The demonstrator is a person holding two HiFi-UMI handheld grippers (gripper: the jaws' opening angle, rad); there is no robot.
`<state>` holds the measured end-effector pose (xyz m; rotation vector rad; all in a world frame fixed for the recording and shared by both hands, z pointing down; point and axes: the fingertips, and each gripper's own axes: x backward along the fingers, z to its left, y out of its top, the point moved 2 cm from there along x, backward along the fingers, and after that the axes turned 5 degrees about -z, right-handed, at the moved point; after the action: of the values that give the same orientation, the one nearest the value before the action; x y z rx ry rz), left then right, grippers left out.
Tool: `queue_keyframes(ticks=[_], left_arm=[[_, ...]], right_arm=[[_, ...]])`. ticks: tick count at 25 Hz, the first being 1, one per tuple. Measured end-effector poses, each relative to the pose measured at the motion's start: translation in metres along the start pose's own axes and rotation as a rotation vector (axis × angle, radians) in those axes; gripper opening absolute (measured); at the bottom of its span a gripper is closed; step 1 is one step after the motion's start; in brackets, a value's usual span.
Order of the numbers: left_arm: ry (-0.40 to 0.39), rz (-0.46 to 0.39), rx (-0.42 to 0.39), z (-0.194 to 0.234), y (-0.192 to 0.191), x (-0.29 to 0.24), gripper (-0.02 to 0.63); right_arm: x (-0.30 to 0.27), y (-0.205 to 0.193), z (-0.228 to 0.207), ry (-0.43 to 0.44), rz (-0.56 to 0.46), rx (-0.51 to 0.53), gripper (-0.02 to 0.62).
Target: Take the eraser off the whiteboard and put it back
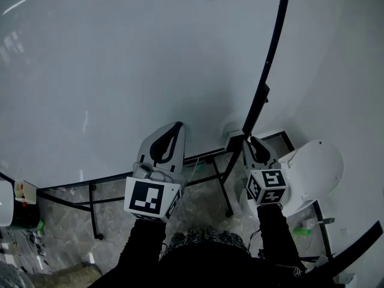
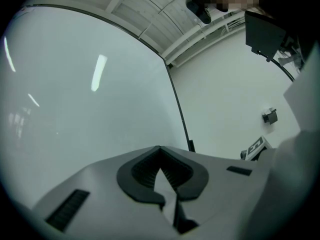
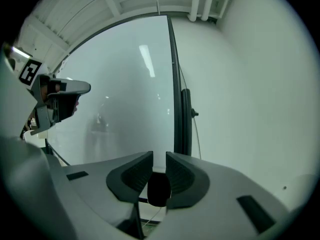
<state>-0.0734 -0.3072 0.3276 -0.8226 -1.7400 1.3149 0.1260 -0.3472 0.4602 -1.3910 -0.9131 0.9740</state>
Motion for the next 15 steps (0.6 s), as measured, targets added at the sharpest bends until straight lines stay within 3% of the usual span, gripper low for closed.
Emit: queue_keyframes(ticks=[7, 15], left_arm=[[-0.006, 0.022, 0.017, -0.002, -0.016, -0.002, 0.005], [0.000, 0.046, 0.028, -0.002, -0.030, -0.004, 0.005]], right_arm=[[0.008, 0.032, 0.002, -0.018, -0.049, -0.005, 0.026], [0.020, 0.065, 0.012, -0.001, -0.105, 0.009, 0.012]])
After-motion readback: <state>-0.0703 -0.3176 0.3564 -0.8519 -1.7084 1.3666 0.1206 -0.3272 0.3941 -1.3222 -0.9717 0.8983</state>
